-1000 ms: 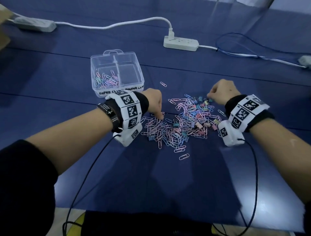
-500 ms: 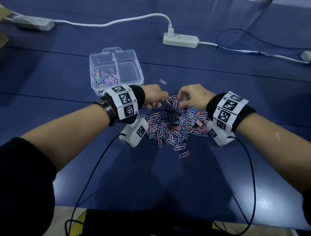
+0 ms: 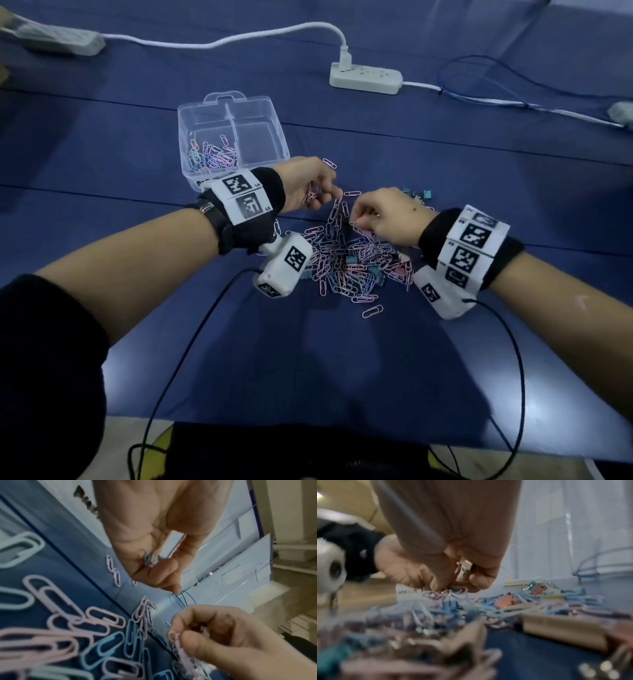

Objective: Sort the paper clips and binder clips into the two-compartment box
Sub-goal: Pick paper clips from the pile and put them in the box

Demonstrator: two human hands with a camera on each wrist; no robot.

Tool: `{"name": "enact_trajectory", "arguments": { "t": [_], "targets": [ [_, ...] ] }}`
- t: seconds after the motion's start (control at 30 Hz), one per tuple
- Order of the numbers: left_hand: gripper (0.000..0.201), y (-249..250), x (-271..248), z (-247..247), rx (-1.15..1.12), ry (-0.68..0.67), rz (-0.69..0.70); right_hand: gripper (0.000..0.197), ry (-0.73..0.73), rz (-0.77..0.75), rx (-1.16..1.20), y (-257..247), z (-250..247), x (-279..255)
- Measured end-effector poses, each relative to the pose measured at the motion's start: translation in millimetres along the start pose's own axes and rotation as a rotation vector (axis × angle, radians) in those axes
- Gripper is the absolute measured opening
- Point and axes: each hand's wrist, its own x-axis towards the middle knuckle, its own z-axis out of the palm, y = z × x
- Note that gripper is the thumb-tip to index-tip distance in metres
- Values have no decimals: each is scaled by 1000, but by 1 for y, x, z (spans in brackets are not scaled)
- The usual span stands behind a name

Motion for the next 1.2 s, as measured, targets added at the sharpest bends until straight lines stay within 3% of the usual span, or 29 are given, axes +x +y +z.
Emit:
{"name": "enact_trajectory", "arguments": {
  "t": [0.13, 0.27, 0.37, 0.47, 0.57, 0.63, 0.8, 0.9, 0.93, 1.0, 1.07, 1.2],
  "targets": [
    [23, 1, 6, 7, 232, -54, -16, 11, 86, 66, 392, 11, -13, -10],
    [25, 14, 15, 14, 538, 48, 82, 21, 80, 183, 983, 22, -20, -17],
    [17, 22, 18, 21, 895, 131, 202, 19, 106, 268, 1177, 25, -21, -19],
    [51, 21, 21, 28, 1146, 145, 138, 20, 80, 313, 1332, 27, -19, -17],
    [26, 23, 21, 33, 1309, 94, 167, 21, 31, 363, 1560, 29, -18, -15],
    [31, 21, 17, 34, 1397, 63, 180, 21, -13, 405, 1671, 29, -20, -13],
    [28, 7, 16, 23, 1351, -124, 75, 26, -59, 434, 1710, 25, -24, -6],
    [24, 7, 8, 16, 1243, -154, 132, 24, -64, 418, 1557, 19, -25, 1],
    [30, 8, 5, 15, 1224, -162, 155, 25, -56, 413, 1528, 17, -25, 3],
    [62, 9, -1, 15, 1233, -193, 187, 28, -30, 416, 1522, 17, -25, 5],
    [77, 7, -2, 19, 1283, -245, 221, 30, -17, 432, 1527, 19, -25, 6],
    [60, 5, -1, 26, 1366, -297, 270, 30, -55, 447, 1415, 24, -25, 0]
  ]
}}
